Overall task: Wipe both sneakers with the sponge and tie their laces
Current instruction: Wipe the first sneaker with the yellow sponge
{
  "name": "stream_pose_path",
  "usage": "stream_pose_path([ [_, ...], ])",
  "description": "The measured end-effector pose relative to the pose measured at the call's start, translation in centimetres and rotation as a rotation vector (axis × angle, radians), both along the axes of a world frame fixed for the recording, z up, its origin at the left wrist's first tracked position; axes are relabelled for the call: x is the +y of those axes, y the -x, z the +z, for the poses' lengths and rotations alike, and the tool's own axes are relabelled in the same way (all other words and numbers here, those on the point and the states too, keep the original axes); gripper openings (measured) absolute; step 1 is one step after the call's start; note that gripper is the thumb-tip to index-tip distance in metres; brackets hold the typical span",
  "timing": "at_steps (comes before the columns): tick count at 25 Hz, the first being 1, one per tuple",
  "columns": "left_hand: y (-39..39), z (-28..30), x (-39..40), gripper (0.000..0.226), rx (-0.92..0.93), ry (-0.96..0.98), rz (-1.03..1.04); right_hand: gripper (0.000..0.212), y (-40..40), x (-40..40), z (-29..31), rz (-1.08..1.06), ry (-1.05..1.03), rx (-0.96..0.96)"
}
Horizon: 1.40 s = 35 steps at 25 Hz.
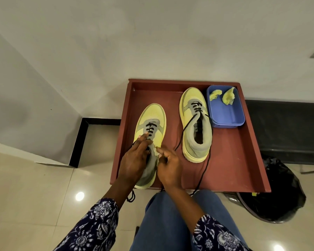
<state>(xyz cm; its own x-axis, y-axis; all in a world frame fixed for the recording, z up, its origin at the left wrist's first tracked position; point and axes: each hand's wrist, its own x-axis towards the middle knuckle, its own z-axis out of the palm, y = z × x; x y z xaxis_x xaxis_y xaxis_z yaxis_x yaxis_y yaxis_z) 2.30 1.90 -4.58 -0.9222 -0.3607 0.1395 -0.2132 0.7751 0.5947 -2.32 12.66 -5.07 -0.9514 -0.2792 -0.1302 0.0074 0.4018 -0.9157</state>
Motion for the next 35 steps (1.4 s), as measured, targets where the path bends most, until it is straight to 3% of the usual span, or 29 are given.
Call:
stream_pose_path([
  [11, 0.0, -0.1, 0.0, 0.034, -0.014, -0.025, 0.025, 0.035, -1.4, 0.1, -0.1, -0.072, 0.068, -0.030],
  [19, 0.0, -0.1, 0.1, 0.044, 0.013, -0.049, 0.026, 0.036, 1.5, -1.0, 0.6, 0.086, -0.030, 0.072],
  [24, 0.1, 0.1, 0.2, 0.041, -0.012, -0.015, 0.030, 0.032, -0.5, -0.4, 0.6, -0.010, 0.003, 0.079],
  [26, 0.0, 0.1, 0.2, 0.045, -0.028, -0.009, 0.035, 0.031, -1.8, -0.3, 0.4, -0.064, -0.016, 0.035],
  [31, 0.1, 0.0, 0.2, 0.031, -0.040, 0.001, 0.040, 0.024, -4.7, -0.1, -0.9, -0.115, -0.067, -0.112],
  [35, 0.1, -0.1, 0.2, 0.032, -0.030, 0.009, 0.038, 0.021, -4.8, 0.2, -1.7, -0.111, -0.080, -0.326],
])
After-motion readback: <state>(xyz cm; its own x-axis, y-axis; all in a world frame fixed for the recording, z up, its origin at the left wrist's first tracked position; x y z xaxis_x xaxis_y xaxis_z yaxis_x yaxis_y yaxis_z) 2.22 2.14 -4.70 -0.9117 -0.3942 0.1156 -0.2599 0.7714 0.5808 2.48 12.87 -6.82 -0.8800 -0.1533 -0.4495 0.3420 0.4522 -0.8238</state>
